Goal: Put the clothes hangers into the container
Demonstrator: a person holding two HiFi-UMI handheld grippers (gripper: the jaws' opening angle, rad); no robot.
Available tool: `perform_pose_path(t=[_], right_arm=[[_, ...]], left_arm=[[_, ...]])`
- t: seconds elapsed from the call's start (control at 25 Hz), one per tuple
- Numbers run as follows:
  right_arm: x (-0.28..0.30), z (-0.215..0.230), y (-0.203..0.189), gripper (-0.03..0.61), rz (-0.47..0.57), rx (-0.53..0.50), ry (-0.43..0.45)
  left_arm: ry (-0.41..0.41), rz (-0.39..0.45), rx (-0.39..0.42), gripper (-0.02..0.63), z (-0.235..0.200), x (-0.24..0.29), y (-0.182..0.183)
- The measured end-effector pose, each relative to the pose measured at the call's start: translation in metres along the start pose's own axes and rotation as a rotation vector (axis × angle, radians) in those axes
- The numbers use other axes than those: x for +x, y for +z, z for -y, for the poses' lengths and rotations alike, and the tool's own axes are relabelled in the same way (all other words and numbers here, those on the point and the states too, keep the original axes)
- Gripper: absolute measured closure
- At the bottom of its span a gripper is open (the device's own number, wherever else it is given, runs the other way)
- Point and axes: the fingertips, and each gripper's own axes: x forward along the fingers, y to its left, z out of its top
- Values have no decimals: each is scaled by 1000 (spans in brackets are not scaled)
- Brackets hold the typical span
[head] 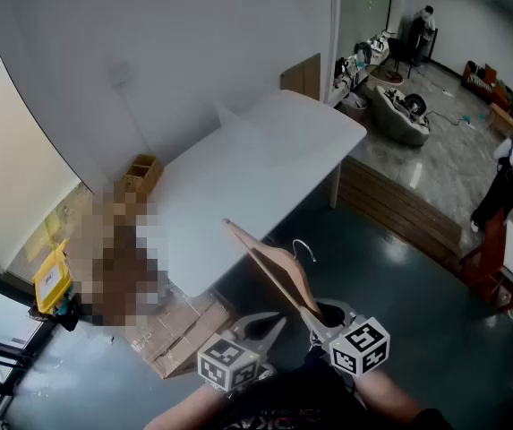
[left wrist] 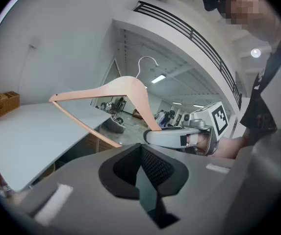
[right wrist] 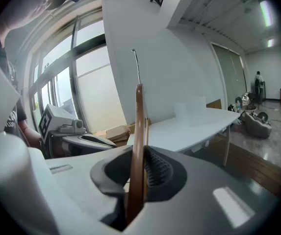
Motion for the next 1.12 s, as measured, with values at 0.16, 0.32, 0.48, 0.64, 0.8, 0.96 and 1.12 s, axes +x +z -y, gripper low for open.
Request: perform_pose_path(t=[0.16, 0.32, 0.48, 0.64, 0.8, 0.96, 1.12], right_arm=[[-3, 1, -3, 529, 0, 0, 2], [-3, 2, -2, 529, 0, 1, -3], [-9, 4, 0, 529, 22, 32, -7], [-12, 8, -1, 529, 33, 57, -6], [-12, 12, -3, 529, 28, 55, -16], [-12, 16, -3, 529, 23, 62, -21], [-14, 22, -3, 529, 17, 61, -25]], left_arm=[[-2, -5, 0, 609, 2, 1, -4], [-2, -5, 13, 609, 1, 2, -3], [-6, -10, 21, 609, 6, 5, -3], [-10, -14, 26, 609, 9, 9, -4], [-14, -21, 23, 609, 10, 11, -4], [-15, -24, 24, 609, 9, 14, -4], [-22, -27, 10, 609, 11, 20, -4]])
